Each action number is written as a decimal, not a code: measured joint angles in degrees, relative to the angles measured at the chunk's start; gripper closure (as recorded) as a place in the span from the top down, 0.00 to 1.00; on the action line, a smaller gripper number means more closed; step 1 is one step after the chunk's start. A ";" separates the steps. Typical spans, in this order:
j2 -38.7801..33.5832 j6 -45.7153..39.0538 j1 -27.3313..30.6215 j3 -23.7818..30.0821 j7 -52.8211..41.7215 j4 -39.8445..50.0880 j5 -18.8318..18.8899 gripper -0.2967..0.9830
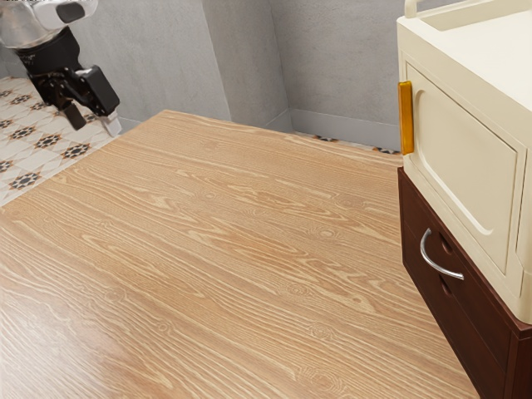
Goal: Pull the drawer handle with one arm to open the drawer
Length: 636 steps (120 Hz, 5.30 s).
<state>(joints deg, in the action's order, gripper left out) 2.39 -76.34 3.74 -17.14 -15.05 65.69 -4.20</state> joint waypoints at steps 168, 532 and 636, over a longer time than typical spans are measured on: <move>-7.84 -45.24 -4.07 25.85 47.95 41.83 -18.24 0.72; 6.51 -65.26 -5.29 32.87 55.62 36.73 -20.03 0.49; -0.77 -60.06 -3.93 32.33 59.41 43.32 -20.45 0.44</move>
<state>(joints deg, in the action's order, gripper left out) 1.62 -136.40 -0.19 15.20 44.36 109.01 -24.65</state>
